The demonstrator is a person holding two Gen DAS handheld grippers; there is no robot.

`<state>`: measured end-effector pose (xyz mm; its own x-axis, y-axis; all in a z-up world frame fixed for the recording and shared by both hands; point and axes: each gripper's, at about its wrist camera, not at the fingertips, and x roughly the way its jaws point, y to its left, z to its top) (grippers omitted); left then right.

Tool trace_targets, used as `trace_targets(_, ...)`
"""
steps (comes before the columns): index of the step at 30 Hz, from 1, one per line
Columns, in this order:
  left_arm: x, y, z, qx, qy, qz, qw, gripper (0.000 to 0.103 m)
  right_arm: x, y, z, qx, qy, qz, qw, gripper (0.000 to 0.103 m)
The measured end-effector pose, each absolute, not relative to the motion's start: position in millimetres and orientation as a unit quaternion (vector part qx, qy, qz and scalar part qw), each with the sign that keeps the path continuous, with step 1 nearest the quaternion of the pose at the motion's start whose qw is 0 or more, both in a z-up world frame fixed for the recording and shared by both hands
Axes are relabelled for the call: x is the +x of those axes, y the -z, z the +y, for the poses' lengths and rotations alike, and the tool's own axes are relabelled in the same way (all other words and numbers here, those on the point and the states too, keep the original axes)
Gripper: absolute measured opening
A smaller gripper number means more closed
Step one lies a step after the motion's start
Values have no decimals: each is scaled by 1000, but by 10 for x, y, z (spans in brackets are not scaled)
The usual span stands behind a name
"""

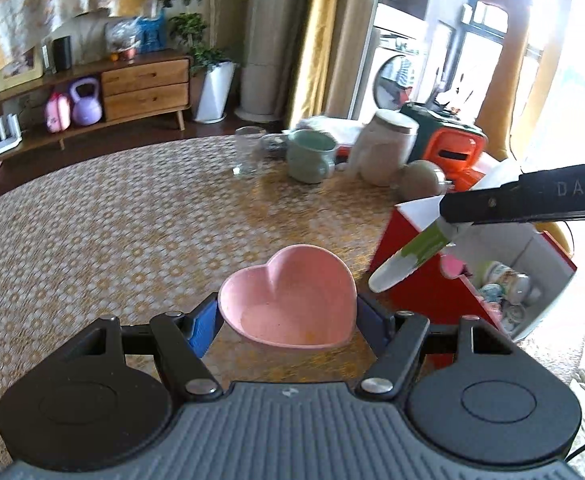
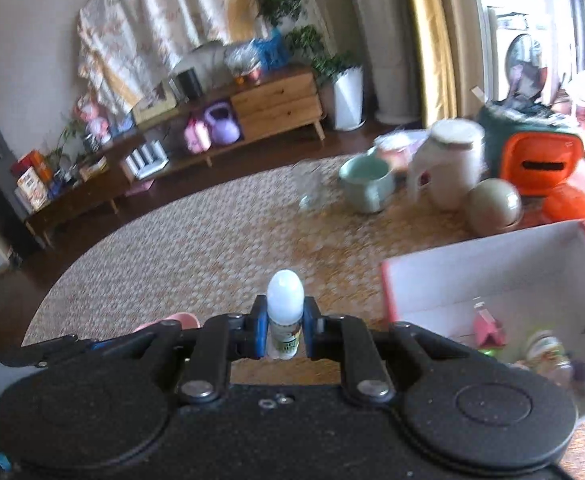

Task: Organize rigid objects
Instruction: 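Carry the marker and pink heart dish over the red box with both tools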

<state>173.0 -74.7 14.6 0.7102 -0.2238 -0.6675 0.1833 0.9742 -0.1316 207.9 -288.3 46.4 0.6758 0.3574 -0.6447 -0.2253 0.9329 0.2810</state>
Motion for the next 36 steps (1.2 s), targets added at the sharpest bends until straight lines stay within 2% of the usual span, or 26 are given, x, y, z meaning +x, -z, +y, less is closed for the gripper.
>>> trace_targets(7, 1809, -333, -1270, 0, 148, 351, 925, 72, 2047, -593, -3465, 106, -117, 339, 927, 16)
trace_targets(14, 1922, -364, -1822, 33, 183, 349, 918, 72, 2080, -460, -3977, 126, -74, 337, 930, 16)
trace_targets(36, 2433, 271, -3020, 90, 243, 411, 874, 72, 2427, 295, -4849, 99, 46, 354, 929, 16)
